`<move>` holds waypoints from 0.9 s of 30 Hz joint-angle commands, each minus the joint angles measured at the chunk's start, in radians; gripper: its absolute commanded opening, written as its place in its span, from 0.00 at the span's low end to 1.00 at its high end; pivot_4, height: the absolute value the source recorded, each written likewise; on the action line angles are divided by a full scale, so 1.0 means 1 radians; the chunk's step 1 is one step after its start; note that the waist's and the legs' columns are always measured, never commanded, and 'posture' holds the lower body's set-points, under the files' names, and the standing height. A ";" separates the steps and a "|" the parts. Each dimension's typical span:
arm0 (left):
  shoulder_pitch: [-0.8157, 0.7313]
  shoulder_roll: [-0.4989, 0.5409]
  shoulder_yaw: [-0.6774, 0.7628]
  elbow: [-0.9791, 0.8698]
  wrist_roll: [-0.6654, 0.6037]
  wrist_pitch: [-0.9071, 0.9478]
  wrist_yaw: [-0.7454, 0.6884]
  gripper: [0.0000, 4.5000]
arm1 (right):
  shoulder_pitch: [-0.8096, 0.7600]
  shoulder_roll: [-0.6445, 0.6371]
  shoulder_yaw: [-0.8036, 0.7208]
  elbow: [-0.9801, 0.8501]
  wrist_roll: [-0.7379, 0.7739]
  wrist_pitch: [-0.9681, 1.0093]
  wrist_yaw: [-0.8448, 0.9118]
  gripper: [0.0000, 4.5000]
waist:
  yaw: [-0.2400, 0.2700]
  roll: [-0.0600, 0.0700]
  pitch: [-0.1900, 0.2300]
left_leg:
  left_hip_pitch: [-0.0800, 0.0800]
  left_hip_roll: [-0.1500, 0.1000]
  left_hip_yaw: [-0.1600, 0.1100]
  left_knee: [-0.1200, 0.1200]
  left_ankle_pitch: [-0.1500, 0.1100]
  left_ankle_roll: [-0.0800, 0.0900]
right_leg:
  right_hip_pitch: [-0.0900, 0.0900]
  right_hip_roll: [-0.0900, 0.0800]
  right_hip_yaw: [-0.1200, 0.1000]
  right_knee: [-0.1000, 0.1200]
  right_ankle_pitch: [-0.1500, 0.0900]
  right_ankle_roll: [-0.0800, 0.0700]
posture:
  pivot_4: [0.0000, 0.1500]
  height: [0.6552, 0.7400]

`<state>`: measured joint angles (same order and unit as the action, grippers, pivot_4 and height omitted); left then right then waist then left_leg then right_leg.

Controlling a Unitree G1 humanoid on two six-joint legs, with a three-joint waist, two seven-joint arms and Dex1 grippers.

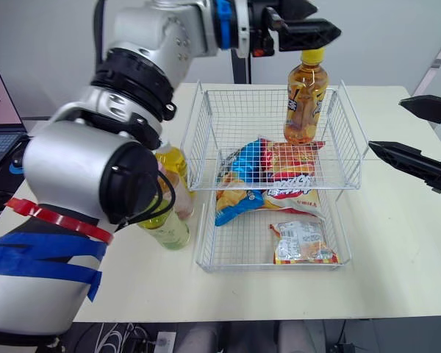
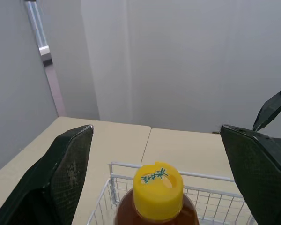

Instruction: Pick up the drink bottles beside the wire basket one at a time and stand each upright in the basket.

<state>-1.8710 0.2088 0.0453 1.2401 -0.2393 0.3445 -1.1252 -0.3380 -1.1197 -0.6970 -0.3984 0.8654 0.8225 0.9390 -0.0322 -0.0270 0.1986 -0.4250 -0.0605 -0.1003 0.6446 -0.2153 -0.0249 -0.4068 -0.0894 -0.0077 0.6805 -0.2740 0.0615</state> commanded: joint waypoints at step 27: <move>0.711 0.881 0.211 -1.171 -0.171 0.579 -0.056 0.99 | -0.368 -0.033 0.383 0.066 0.054 -0.101 0.151 1.00 | -0.018 0.002 -0.001 | 0.004 0.002 -0.006 0.000 0.000 0.000 | 0.002 0.001 0.002 0.000 0.000 -0.001 | 1.00 1.00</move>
<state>-1.1863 1.0531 0.2119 0.1152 -0.3912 0.9085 -1.1872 -0.6675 -1.1594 -0.3367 -0.3305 0.8951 0.7278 1.0719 -0.0503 -0.0254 0.1977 -0.4209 -0.0585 -0.1062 0.6449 -0.2152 -0.0251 -0.4049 -0.0881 -0.0059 0.6811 -0.2737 0.0608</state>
